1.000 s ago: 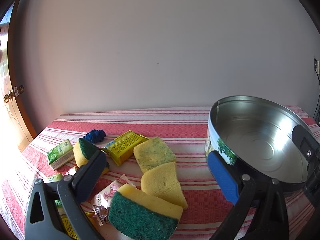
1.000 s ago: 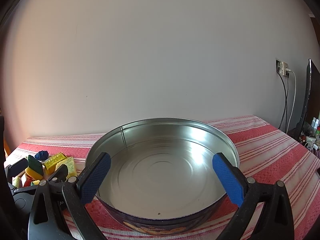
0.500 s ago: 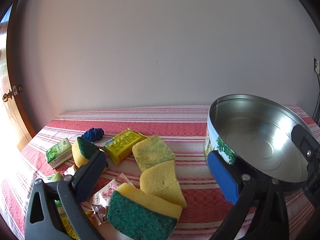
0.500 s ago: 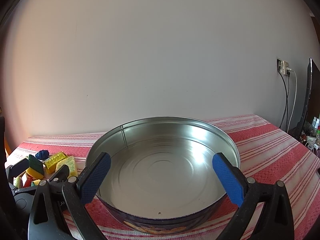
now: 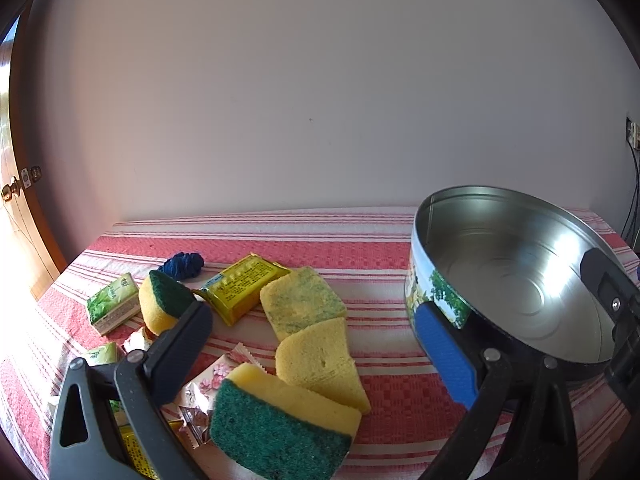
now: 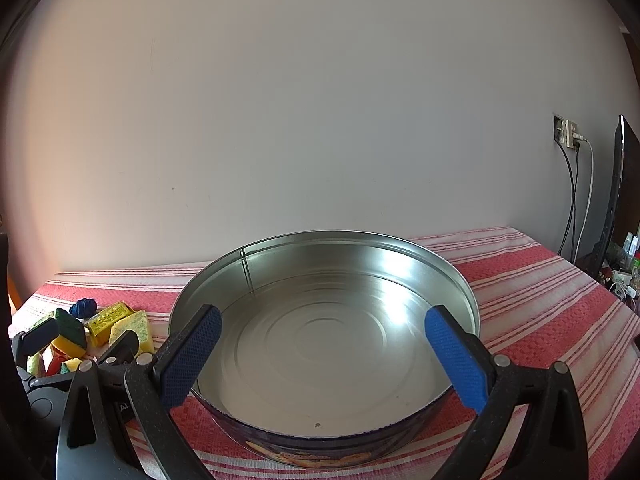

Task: Organize objects
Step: 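Move both tools toward the pile of sponges and packets, then grasp the green tissue pack with the left tool while the right grasps a green-yellow sponge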

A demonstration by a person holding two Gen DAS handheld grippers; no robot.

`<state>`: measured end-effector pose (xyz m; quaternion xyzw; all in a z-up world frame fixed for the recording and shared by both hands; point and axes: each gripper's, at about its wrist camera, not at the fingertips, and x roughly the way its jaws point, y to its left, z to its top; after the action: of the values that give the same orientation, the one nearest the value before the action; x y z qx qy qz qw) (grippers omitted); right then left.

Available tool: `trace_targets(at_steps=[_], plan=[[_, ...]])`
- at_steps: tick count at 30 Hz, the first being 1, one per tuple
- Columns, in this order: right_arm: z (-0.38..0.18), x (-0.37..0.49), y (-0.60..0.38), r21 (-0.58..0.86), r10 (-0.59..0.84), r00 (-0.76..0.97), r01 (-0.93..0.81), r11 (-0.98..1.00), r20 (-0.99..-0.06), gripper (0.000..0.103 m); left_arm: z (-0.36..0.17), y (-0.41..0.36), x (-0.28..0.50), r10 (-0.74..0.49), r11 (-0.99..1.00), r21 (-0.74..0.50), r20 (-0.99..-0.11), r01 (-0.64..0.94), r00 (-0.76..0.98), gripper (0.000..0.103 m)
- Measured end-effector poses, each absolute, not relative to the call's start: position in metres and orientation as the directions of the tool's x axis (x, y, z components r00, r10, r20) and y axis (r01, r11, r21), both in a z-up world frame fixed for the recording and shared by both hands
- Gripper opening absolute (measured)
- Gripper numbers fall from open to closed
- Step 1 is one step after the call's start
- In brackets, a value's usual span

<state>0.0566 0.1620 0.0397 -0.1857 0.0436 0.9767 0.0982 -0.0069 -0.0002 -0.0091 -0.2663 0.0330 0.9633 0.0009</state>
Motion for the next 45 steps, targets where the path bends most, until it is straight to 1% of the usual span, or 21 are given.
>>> trace_targets(at_steps=[7,15,20,25,30,34,36,37,38,40,43,45], plan=[[0.042,0.057,0.163,0.079,0.145,-0.922,-0.184,-0.98,-0.359,0.103,-0.004,-0.006,0.002,-0.024,-0.999,0.053,-0.477,-0.002,-0.878,0.103],[0.044,0.063,0.164,0.109,0.097,-0.933,-0.143,-0.984,-0.345,0.103,0.001,-0.018,0.027,-0.068,-0.995,0.095,-0.466,0.026,-0.882,0.103],[0.045,0.069,0.157,0.094,0.074,-0.943,-0.11,-0.99,-0.325,0.103,0.008,-0.034,0.037,-0.085,-0.995,0.086,-0.474,0.049,-0.876,0.103],[0.045,0.068,0.148,0.08,0.01,-0.95,-0.037,-0.996,-0.313,0.103,0.01,-0.058,0.051,-0.111,-0.993,0.086,-0.483,0.079,-0.869,0.102],[0.042,0.068,0.133,0.083,-0.067,-0.937,0.041,-0.996,-0.343,0.103,0.007,-0.095,0.064,-0.158,-0.987,0.087,-0.512,0.132,-0.844,0.102],[0.039,0.07,0.114,0.123,-0.169,-0.905,0.131,-0.984,-0.389,0.103,-0.001,-0.126,0.072,-0.212,-0.977,0.091,-0.556,0.195,-0.804,0.102],[0.035,0.071,0.1,0.124,-0.215,-0.882,0.178,-0.976,-0.42,0.103,-0.005,-0.139,0.072,-0.201,-0.977,0.057,-0.588,0.207,-0.783,0.101],[0.033,0.072,0.091,0.116,-0.23,-0.869,0.199,-0.973,-0.439,0.103,-0.007,-0.143,0.074,-0.193,-0.976,0.041,-0.602,0.212,-0.775,0.098],[0.031,0.073,0.084,0.109,-0.246,-0.855,0.22,-0.969,-0.456,0.103,-0.009,-0.147,0.073,-0.185,-0.976,0.027,-0.616,0.214,-0.766,0.092],[0.026,0.074,0.07,0.089,-0.271,-0.832,0.261,-0.961,-0.484,0.102,-0.014,-0.151,0.069,-0.16,-0.978,0.002,-0.646,0.208,-0.746,0.087],[0.025,0.078,0.053,0.036,-0.279,-0.821,0.302,-0.953,-0.498,0.102,-0.022,-0.157,0.063,-0.126,-0.978,-0.039,-0.673,0.205,-0.729,0.087],[0.024,0.076,0.045,0.019,-0.293,-0.805,0.331,-0.943,-0.516,0.102,-0.028,-0.158,0.059,-0.13,-0.976,-0.038,-0.69,0.215,-0.712,0.087]])
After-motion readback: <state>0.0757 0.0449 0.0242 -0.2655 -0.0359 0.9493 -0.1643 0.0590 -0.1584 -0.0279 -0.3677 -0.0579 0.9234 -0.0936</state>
